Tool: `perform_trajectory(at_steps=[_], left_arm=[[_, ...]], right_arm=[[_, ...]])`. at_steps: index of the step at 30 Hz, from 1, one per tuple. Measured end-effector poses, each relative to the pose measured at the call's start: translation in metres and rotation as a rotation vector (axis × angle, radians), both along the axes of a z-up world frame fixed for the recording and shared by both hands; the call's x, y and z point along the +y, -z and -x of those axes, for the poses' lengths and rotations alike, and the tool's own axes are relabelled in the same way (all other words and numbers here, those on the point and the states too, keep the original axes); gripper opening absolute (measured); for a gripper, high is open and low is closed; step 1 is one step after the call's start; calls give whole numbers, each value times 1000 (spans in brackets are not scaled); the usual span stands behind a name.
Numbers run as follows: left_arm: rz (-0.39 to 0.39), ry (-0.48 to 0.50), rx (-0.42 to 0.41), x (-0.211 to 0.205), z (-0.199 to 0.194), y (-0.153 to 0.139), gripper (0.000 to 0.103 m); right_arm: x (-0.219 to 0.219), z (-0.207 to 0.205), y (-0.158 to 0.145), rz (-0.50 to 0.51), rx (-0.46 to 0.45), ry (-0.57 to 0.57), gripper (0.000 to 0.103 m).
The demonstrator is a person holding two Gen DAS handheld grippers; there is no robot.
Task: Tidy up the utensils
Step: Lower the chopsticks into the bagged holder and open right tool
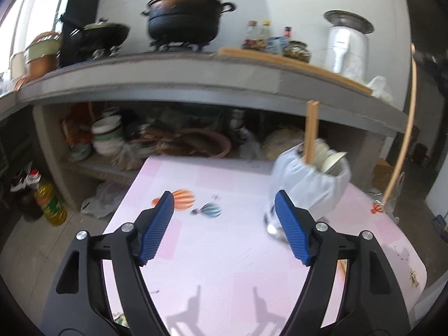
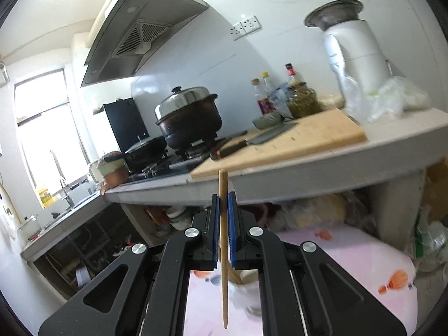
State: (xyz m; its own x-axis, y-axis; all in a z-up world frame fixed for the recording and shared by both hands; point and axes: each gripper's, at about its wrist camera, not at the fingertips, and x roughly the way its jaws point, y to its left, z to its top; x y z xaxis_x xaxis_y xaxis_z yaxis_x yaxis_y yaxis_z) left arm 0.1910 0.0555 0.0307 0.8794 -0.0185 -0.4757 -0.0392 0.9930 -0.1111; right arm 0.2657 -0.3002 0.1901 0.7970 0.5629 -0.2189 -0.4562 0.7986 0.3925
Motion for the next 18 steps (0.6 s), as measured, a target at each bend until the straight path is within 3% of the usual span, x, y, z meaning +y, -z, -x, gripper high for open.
perform_trajectory(at_steps=[8, 18], left_arm=[[25, -78, 21, 36, 9, 9, 71], [25, -116, 23, 54, 10, 9, 71]], right_arm=[[36, -62, -24, 24, -11, -1, 6], [64, -109, 1, 92, 16, 38, 6]])
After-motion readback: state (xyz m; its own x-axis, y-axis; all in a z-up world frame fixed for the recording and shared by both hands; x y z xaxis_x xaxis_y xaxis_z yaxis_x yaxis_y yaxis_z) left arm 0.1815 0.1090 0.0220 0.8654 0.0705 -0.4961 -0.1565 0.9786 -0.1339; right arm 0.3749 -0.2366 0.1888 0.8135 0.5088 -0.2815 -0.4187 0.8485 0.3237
